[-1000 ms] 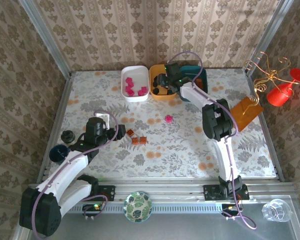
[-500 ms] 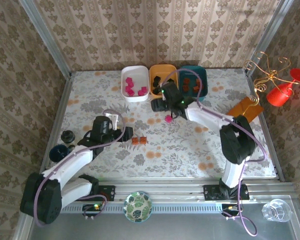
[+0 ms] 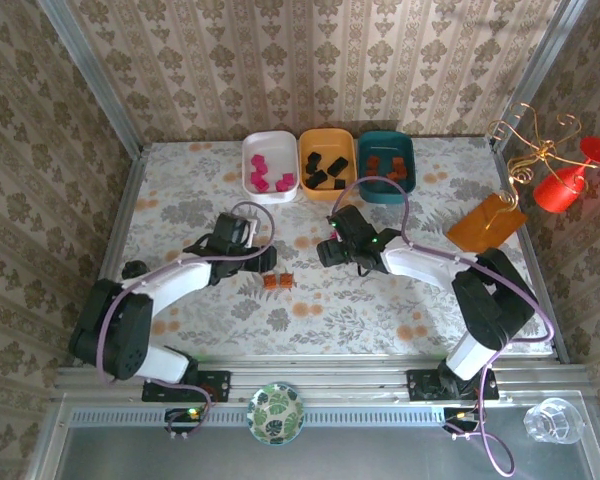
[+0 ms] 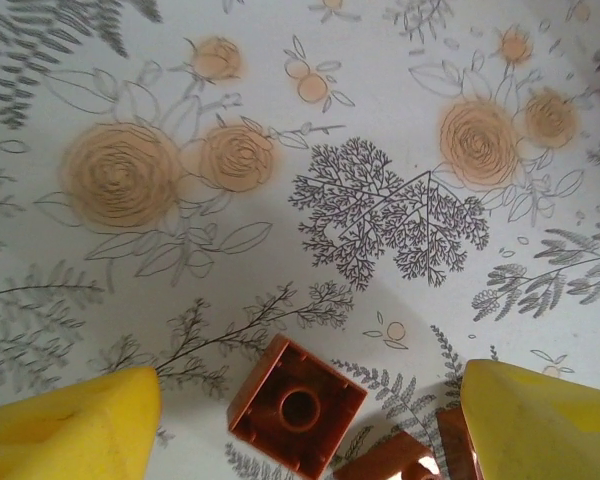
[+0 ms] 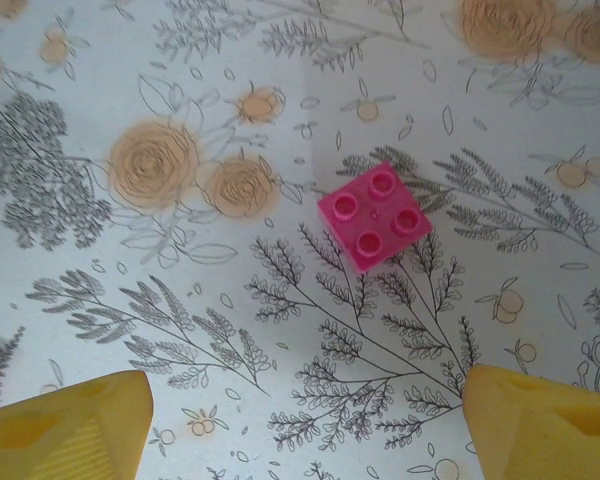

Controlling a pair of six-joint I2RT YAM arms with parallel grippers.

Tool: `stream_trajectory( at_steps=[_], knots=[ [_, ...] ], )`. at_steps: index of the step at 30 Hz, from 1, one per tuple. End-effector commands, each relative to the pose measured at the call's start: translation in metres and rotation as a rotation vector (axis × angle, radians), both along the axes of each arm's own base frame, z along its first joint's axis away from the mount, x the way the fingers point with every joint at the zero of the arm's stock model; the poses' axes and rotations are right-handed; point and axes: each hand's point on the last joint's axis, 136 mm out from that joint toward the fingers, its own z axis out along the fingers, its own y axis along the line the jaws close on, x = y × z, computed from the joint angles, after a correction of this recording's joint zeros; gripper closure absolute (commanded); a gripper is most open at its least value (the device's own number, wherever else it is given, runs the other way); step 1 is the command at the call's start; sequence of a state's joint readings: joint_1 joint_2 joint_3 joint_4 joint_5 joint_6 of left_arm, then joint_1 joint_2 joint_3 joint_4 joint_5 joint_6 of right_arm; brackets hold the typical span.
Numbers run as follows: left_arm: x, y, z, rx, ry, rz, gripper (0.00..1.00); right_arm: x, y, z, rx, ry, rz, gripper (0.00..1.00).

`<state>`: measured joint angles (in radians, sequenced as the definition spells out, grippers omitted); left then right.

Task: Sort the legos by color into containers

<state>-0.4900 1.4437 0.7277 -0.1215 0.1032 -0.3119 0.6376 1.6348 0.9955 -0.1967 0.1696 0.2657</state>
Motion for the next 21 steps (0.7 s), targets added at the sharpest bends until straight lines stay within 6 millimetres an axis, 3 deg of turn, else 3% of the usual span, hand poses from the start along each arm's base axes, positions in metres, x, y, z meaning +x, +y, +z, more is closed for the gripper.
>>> stream_trajectory(
  at_steps=[1,12,21],
  knots=[
    [-0.003,-0.002,-0.013,0.076,0.040,-0.045,0.22,0.002,0.001,0.016,0.050,-0.046,-0.012,0.17],
    [0.000,-0.002,-0.043,0.196,0.092,-0.080,0.43,-0.002,-0.001,0.018,0.063,-0.053,-0.012,0.17],
    [0.006,-0.006,-0.035,0.175,0.050,-0.055,0.65,-0.006,0.000,0.024,0.089,-0.048,-0.016,0.17]
  ],
)
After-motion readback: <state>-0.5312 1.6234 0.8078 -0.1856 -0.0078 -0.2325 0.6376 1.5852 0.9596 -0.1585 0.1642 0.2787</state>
